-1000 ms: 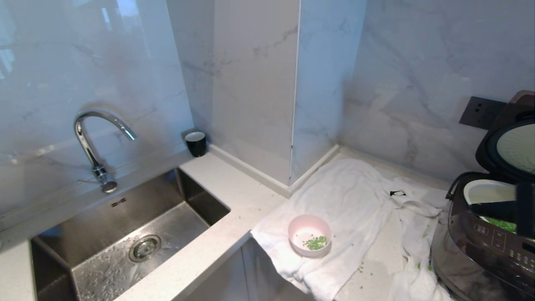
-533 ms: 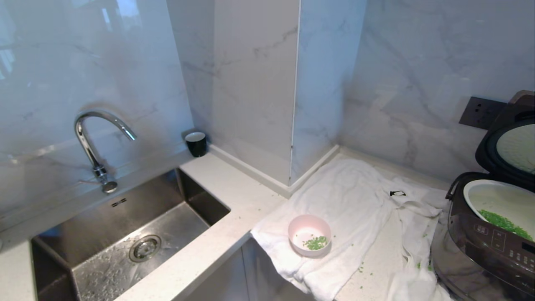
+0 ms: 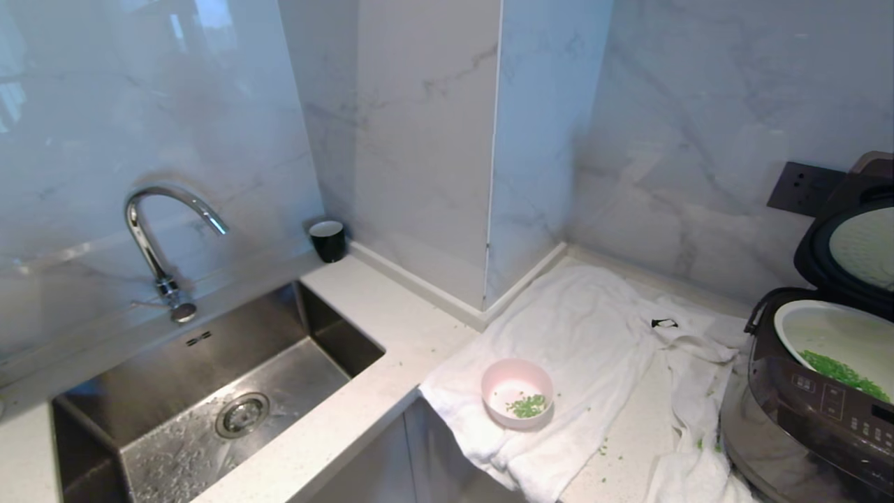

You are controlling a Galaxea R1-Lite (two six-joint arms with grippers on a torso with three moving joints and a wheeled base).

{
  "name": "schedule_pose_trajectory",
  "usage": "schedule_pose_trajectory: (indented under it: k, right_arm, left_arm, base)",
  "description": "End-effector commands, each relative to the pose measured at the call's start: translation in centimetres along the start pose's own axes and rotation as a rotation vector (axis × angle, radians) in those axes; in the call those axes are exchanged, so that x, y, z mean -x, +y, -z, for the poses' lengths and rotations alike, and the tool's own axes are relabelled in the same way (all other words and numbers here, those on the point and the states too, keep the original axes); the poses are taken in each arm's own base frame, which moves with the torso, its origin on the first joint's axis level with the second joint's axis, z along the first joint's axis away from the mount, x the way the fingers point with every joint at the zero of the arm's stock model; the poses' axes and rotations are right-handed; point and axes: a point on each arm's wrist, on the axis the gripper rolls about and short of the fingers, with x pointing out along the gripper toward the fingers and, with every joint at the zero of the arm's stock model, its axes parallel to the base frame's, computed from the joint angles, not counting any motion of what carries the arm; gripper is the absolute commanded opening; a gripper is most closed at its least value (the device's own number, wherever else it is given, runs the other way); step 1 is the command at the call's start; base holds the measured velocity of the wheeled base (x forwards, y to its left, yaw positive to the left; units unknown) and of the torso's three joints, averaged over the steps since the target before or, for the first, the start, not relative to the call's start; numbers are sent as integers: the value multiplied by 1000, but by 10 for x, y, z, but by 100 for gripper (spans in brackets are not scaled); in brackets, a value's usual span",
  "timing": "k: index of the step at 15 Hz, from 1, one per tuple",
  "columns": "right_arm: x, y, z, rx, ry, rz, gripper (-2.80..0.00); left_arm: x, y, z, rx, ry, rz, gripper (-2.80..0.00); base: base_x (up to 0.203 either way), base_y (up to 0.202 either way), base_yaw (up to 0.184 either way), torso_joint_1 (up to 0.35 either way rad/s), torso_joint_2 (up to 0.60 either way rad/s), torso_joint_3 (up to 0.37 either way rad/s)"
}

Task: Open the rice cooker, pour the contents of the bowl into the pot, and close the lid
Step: Turn on the tap

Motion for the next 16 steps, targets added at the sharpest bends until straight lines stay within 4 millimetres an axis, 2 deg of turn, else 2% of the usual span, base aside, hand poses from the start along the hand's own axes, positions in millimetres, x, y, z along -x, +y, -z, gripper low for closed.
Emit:
schedule_pose_trajectory:
  k: [1,3,5,6,8,9,12,16]
  right_arm:
    - [13,2,11,-39,-38,-27,-280]
    - [14,0,12,-45,-70,-75,-280]
    - [18,-8,15,41,-171,-175,-280]
    - [21,-9,25,64,-190,-189,-280]
    - [21,-10,59,167,-207,-231,-280]
    - [14,-9,76,208,-181,-248,-280]
    - [-16,-3,105,225,-99,-291,-280]
    - [-62,4,153,273,-119,-296,-280]
  left_arm:
    - [0,0,0,0,2,-1,-280]
    - [0,0,0,0,1,-1,-280]
    - [0,0,0,0,0,-1,-280]
    - [0,0,0,0,2,-1,-280]
    - [0,0,0,0,0,-1,-280]
    - [0,0,0,0,1,-1,-280]
    - [0,0,0,0,1,-1,-280]
    - [0,0,0,1,-4,0,-280]
  base:
    - [0,0,0,0,0,0]
    - [0,0,0,0,0,0]
    - [0,0,0,0,0,0]
    - [0,0,0,0,0,0]
    - [0,0,0,0,0,0]
    - [0,0,0,0,0,0]
    - [0,0,0,0,0,0]
    - [0,0,0,0,0,0]
